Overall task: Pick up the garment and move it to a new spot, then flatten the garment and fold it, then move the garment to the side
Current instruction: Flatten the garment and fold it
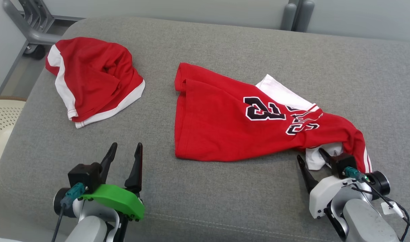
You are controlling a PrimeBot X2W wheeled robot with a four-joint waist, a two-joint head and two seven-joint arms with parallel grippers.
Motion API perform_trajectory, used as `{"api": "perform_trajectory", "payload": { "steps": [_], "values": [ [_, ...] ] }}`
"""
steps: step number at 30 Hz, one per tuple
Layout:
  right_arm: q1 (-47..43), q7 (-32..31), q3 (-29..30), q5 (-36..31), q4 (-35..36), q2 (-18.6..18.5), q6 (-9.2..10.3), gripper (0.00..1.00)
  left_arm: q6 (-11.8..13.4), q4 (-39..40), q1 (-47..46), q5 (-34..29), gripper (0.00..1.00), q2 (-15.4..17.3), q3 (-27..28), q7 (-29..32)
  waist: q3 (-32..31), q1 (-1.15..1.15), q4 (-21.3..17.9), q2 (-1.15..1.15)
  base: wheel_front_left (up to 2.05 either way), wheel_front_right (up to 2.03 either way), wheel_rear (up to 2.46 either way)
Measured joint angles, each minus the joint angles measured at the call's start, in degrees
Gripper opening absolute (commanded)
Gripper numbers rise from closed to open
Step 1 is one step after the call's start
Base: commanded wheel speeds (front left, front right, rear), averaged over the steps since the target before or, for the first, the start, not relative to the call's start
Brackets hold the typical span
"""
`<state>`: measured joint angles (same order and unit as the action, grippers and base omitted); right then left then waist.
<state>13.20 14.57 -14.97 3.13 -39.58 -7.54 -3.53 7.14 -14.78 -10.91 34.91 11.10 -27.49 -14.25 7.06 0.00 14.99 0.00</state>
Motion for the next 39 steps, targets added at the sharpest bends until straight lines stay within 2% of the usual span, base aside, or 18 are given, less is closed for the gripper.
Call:
{"api": "perform_trajectory", "payload": {
  "steps": [6,11,13,15,16,17,21,27,32,35,37,39],
  "values": [
    [0.86,-1.32,-0.21,-0.26,-2.8,-0.04,0.59,1.0,0.0,2.65,2.74,-0.45,1.0,-0.15,1.05,0.0,-0.11,0.0,-0.15,0.0,0.0,0.0,0.0],
    [2.33,-2.6,-0.31,-0.25,-4.81,0.03,0.6,0.82,0.0,4.5,4.28,-0.93,1.0,-0.66,1.3,0.0,0.14,0.0,-0.25,0.0,0.0,0.0,0.0],
    [3.0,-3.34,-0.3,-0.24,-5.65,0.1,0.59,0.65,0.0,5.02,4.84,-1.05,1.0,-0.75,1.37,0.0,0.28,0.0,-0.26,0.0,0.0,0.0,0.0],
    [3.66,-4.02,-0.3,-0.25,-6.36,0.1,0.6,0.35,0.0,5.65,5.34,-1.35,1.0,-0.76,1.57,0.0,0.42,0.0,-0.26,0.0,0.0,0.0,0.0],
    [4.06,-4.52,-0.31,-0.25,-6.79,0.05,0.59,0.22,0.0,6.04,5.53,-1.35,1.0,-0.79,1.7,0.0,0.49,0.0,-0.25,0.0,0.0,0.0,0.0],
    [4.38,-4.85,-0.3,-0.25,-7.08,-0.02,0.6,0.0,0.0,6.38,5.72,-1.35,1.0,-0.83,1.81,0.0,0.56,0.0,-0.25,0.0,0.0,0.0,0.0],
    [5.72,-6.16,-0.92,-0.48,-7.97,-0.58,0.22,0.0,0.0,8.15,6.95,-1.43,1.0,-1.02,2.59,0.0,0.82,0.0,-0.46,0.0,0.0,0.0,0.0],
    [6.99,-8.62,-3.79,-0.71,-7.24,-2.0,-2.85,0.0,0.0,9.78,8.09,-1.43,1.0,-1.15,4.32,0.0,0.92,0.0,-1.85,0.0,0.0,0.0,0.0],
    [7.28,-10.8,-6.08,-1.33,-5.83,-3.97,-4.04,0.0,0.0,10.35,9.14,-1.43,1.0,-1.11,5.59,0.01,0.88,0.0,-3.36,0.0,0.0,0.0,0.0],
    [7.11,-13.28,-7.64,-0.52,-4.24,-6.95,-4.21,0.0,0.0,10.85,9.77,-1.47,1.0,-1.12,6.25,0.09,0.63,0.0,-5.21,0.0,0.0,0.0,0.0],
    [6.54,-14.22,-9.73,2.33,-2.79,-8.06,-4.1,0.0,0.0,11.07,10.03,-1.52,1.0,-1.13,6.62,0.1,0.39,0.0,-6.2,0.0,0.0,0.0,0.0],
    [4.98,-14.77,-15.45,7.71,-0.13,-8.08,-3.85,0.0,0.0,11.24,10.08,-1.69,1.0,-1.15,6.59,0.27,0.06,0.0,-7.17,0.0,0.0,0.0,0.0]
  ]
}}
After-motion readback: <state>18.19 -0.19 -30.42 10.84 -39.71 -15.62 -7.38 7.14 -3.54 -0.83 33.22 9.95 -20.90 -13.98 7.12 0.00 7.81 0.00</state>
